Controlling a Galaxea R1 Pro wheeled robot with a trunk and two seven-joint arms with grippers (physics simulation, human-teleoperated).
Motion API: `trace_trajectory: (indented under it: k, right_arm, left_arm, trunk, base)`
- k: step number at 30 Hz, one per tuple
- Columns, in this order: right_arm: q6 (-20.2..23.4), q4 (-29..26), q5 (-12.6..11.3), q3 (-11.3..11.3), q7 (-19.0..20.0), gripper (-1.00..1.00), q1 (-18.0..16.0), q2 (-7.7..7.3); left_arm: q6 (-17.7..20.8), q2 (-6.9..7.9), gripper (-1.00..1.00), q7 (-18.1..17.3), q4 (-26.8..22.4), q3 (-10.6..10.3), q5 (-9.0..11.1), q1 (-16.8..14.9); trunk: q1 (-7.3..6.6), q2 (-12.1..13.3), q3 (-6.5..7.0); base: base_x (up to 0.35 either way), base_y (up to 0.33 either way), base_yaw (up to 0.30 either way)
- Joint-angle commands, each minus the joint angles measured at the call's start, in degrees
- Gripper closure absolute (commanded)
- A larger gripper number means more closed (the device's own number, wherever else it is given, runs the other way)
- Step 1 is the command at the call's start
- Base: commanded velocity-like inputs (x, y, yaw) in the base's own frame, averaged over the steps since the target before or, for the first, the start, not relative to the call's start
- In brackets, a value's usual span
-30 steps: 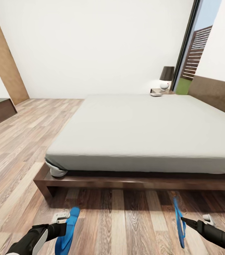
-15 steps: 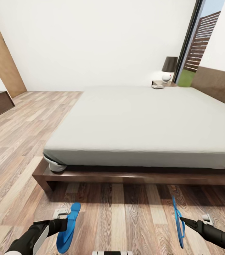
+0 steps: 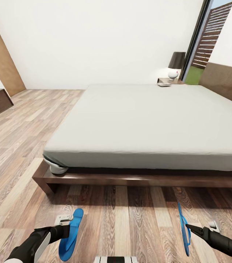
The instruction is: In the bedroom, move the book from the bed onto either nightstand, and place the two sandals side by side next to the bed.
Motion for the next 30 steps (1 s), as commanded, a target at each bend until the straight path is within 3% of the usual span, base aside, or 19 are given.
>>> trace_trajectory:
  k: [1, 30]
  right_arm:
    - [0.54, -0.01, -0.61, 0.29, 0.08, 1.00, -0.04, -0.03]
    - [0.54, -0.01, -0.61, 0.29, 0.08, 1.00, -0.04, -0.03]
  left_arm:
    - [0.43, 0.06, 1.00, 0.01, -0.09, -0.10, 0.60, 0.00]
    - [0.43, 0.18, 1.00, 0.01, -0.09, -0.10, 0.60, -0.03]
  trunk:
    - [0.01, -0.04, -0.28]
    - [0.76, -0.42, -6.70]
  base:
    - [0.000, 0.000, 0.000]
    - [0.000, 0.000, 0.000]
